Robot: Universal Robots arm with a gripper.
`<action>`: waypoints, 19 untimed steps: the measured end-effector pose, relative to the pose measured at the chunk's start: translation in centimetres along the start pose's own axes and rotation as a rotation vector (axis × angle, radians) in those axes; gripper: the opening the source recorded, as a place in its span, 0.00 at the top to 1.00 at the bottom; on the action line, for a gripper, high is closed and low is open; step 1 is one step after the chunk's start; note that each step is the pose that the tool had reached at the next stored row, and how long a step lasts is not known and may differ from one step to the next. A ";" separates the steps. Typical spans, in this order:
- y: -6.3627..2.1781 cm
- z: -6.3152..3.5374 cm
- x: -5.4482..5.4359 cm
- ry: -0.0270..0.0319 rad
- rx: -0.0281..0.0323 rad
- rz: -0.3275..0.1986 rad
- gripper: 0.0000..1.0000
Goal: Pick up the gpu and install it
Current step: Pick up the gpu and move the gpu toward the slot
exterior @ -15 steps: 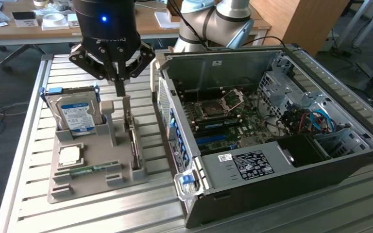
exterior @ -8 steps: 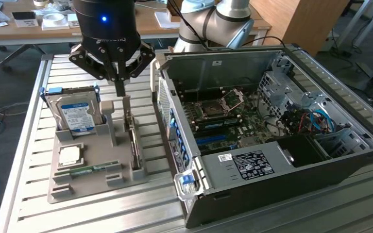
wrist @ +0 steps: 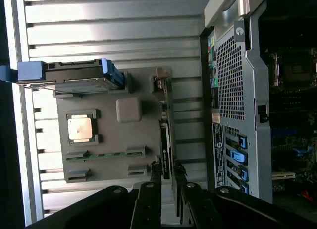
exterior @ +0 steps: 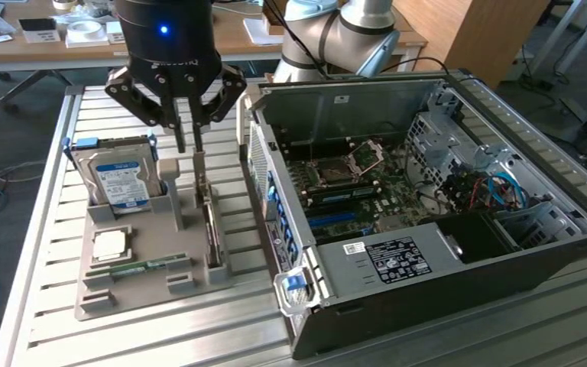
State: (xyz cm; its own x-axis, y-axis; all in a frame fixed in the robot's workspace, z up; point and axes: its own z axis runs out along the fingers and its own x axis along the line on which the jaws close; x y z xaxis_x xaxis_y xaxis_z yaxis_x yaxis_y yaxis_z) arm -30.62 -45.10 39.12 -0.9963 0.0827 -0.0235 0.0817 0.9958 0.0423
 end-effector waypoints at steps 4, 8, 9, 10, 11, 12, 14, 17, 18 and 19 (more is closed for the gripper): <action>0.00 0.00 0.0 0.0000 0.0000 0.000 0.65; 0.00 0.00 0.0 0.0000 0.0000 0.000 0.53; 0.00 0.00 0.0 0.0000 -0.0001 0.000 0.53; 0.00 0.00 0.0 0.0000 -0.0001 0.000 0.53; 0.00 0.00 0.0 0.0000 0.0000 0.000 0.53; 0.00 0.01 0.0 0.0000 0.0000 0.000 0.53; -0.01 0.16 0.0 -0.0001 -0.0001 0.000 0.53; -0.03 0.69 0.0 -0.0002 -0.0001 0.000 0.53; -0.04 0.87 0.0 -0.0002 -0.0001 0.000 0.53; -0.04 1.04 0.0 -0.0002 -0.0001 0.000 0.53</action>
State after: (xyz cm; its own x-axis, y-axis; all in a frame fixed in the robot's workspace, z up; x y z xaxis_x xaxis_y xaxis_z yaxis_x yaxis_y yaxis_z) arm -30.62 -45.10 38.08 -0.9963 0.0827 -0.0237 0.0816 0.9958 0.0423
